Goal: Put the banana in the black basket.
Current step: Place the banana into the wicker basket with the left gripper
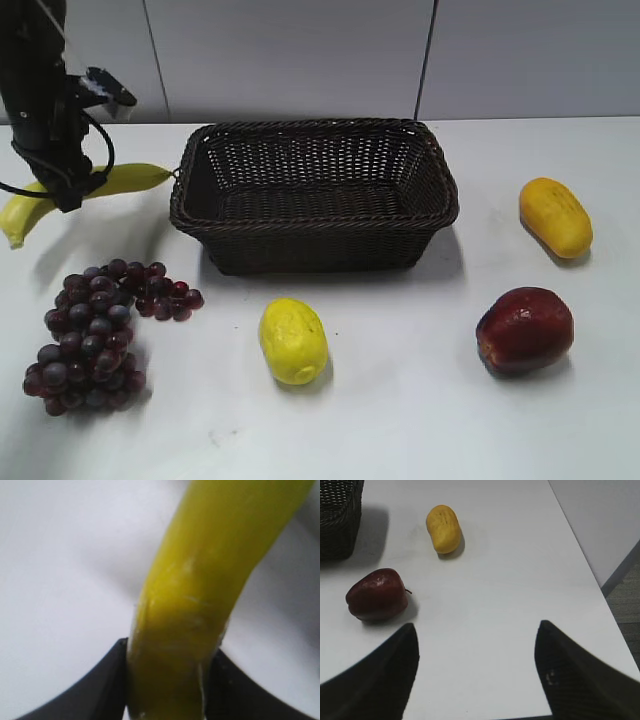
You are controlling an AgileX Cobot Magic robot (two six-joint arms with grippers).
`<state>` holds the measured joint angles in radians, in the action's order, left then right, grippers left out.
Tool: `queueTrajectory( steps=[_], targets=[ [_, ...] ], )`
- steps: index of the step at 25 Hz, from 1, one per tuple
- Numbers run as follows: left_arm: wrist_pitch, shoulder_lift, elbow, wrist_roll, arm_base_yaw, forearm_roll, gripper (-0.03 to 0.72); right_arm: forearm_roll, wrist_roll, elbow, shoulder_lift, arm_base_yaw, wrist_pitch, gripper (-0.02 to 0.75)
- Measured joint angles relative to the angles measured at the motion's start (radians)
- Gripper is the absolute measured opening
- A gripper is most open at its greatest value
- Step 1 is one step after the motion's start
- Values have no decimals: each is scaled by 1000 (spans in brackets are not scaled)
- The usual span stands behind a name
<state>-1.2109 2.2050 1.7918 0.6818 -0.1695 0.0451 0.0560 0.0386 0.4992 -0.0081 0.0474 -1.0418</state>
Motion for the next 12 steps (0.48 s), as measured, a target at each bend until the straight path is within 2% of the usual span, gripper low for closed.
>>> queueTrajectory(
  steps=[5, 12],
  targets=[
    [-4, -32, 70, -1, 7, 13, 312, 0, 0, 0, 0, 0, 0, 552],
    [-8, -47, 292, -1, -1, 10, 312, 0, 0, 0, 0, 0, 0, 552]
  ],
)
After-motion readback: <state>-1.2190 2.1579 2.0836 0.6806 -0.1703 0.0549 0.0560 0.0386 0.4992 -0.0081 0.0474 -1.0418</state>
